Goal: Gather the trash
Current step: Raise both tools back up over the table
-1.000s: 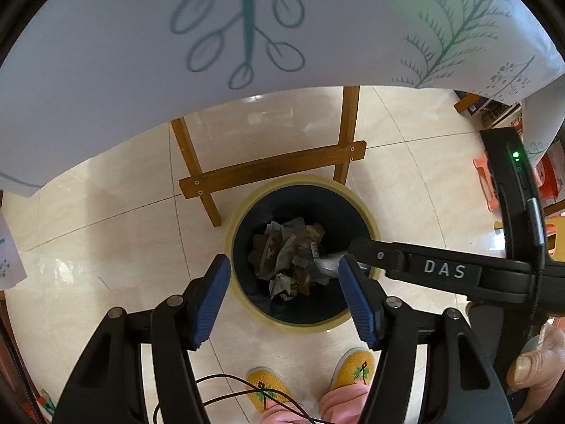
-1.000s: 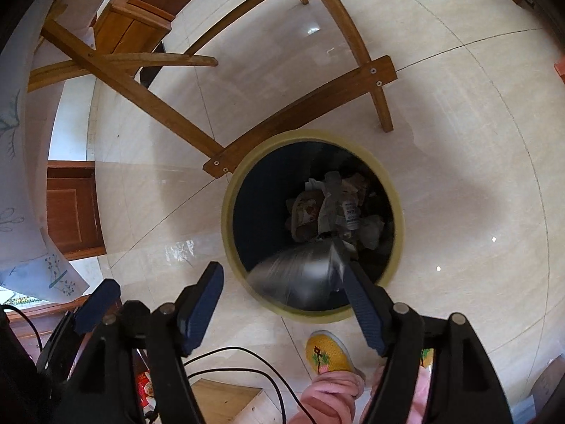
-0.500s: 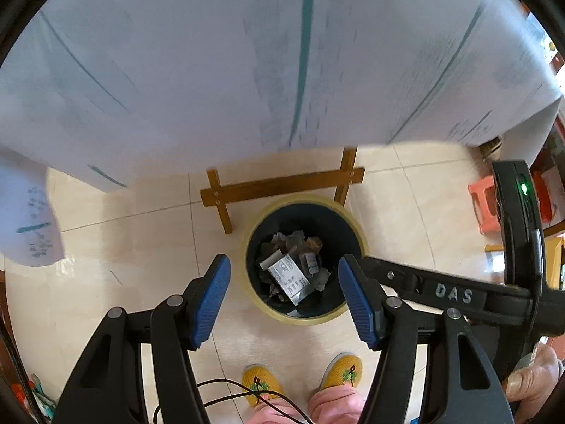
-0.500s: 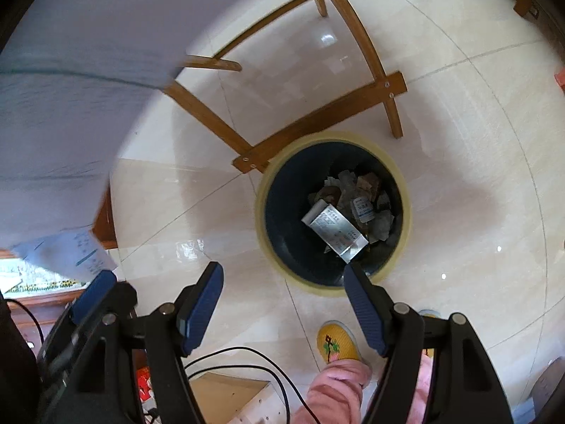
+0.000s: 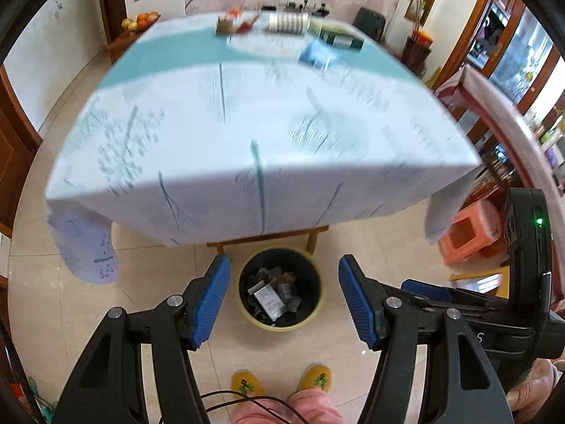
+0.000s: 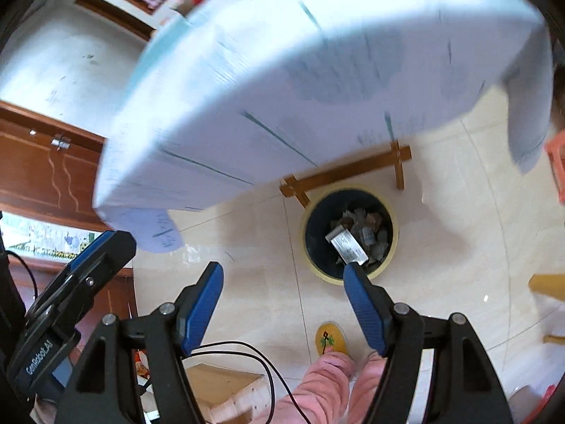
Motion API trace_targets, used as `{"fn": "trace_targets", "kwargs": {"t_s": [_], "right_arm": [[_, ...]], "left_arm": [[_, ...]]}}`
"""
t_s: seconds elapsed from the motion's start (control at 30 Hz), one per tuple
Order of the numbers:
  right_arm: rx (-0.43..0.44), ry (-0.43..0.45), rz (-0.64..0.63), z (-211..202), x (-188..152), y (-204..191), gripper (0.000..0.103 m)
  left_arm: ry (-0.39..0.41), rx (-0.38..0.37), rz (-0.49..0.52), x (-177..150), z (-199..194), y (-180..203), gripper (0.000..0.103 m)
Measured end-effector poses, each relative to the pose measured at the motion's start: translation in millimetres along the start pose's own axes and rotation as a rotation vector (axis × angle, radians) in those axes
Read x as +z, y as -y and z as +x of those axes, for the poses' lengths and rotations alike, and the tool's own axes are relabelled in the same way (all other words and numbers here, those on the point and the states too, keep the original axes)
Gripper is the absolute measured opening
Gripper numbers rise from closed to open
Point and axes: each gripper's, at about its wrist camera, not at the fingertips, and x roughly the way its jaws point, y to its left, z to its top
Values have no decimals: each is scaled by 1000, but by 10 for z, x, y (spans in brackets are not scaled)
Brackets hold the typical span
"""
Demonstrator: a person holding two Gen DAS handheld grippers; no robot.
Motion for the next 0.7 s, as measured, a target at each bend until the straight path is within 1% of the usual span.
{"fn": "trace_targets", "kwargs": {"t_s": [0.1, 0.13, 0.37, 0.5, 0.7], "right_arm": [[17, 28, -30, -343, 35, -147, 71], [25, 39, -42, -478, 52, -207, 71], [69, 107, -135, -1250, 83, -569, 71], [87, 163, -195, -1651, 117, -723, 71], [107, 229, -246, -2035, 232, -831, 71]], "left_arm": [[33, -19, 6, 127, -427, 79, 62], [43, -20, 9, 144, -498, 89, 62], [147, -17, 26, 344, -1326, 306, 63], [195, -14, 27, 459, -1674, 389, 63], [279, 25, 35, 598, -2117, 472, 65]]}}
